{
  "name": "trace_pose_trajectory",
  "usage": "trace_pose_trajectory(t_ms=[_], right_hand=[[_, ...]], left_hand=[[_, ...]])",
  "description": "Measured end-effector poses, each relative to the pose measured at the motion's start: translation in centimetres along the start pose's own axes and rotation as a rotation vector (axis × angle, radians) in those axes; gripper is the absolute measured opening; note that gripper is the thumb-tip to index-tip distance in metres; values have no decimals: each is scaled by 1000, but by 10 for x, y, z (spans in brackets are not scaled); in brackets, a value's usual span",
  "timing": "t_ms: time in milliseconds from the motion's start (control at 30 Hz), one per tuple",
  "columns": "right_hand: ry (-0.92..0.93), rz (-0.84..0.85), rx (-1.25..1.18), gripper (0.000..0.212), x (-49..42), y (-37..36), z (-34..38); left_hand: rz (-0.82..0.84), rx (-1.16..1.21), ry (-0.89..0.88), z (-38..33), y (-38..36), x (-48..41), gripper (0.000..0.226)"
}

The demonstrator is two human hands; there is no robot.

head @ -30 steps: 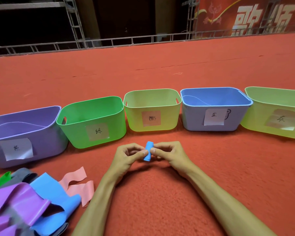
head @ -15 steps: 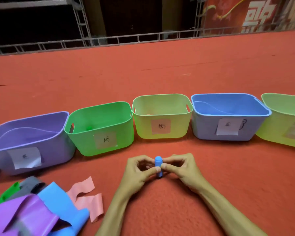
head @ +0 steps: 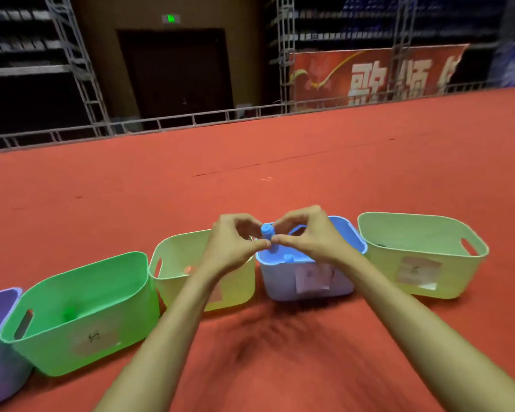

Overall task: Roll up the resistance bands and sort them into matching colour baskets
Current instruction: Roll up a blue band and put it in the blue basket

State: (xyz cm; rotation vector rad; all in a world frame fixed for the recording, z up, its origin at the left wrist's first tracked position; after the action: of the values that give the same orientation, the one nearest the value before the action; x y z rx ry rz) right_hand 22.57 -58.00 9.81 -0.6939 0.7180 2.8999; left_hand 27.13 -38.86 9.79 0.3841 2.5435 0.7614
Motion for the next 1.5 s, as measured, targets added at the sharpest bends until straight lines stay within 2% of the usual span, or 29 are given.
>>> trace_pose_trajectory(t_ms=[167,333,400,467,533,667,900,1000,1067,1167,1233,1367,1500], right_hand=[[-179,88,254,12,-52,53,-64],[-389,241,488,16,-60,48,-130],[-464,294,529,22,-62,43,-147],[-514,326,532,16,-67,39,-161],[-545,365,543,11,-69,33,-169],[-564,443,560,17,-70,25,-175],[-576,414,602,17,-62,32,-164],[-531,304,645,14,-62,41,-144],[-455,159,644,17,-61,46,-122],[-307,-40,586,17,-53,41,-77],[-217,-111,550,19,-45,25,-44],[-91,-102,490,30,-22,-40,27],[-51,30,450,31,4,-133,78]], left_hand=[[140,-279,87,-7,-67,-87,13],[289,-492,190,26,-131,-118,21],[295,-555,228,32,-144,-122,22],[301,-606,249,39,-154,-125,20],[340,-641,258,46,-163,-127,20],[348,-692,253,52,-171,-129,25],[365,-714,253,46,-163,-122,35],[319,-666,230,34,-144,-115,32],[242,-608,216,22,-123,-105,21],[53,-496,136,2,-84,-77,10],[-68,-457,94,-8,-54,-47,7],[-222,-421,131,-4,8,24,15],[-283,-473,283,33,75,105,14]])
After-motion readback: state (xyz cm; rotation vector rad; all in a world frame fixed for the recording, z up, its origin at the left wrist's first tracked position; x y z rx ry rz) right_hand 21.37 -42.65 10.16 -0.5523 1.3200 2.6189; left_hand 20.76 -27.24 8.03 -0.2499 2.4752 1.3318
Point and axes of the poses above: each hand's wrist, its own x-axis away from the middle knuckle, its own y-axis out of the back of the hand, z = x × y, the point moved 3 cm from there along -x, towards the middle knuckle, and after that the axes turned 5 degrees about -x, right-handed, at the moved point
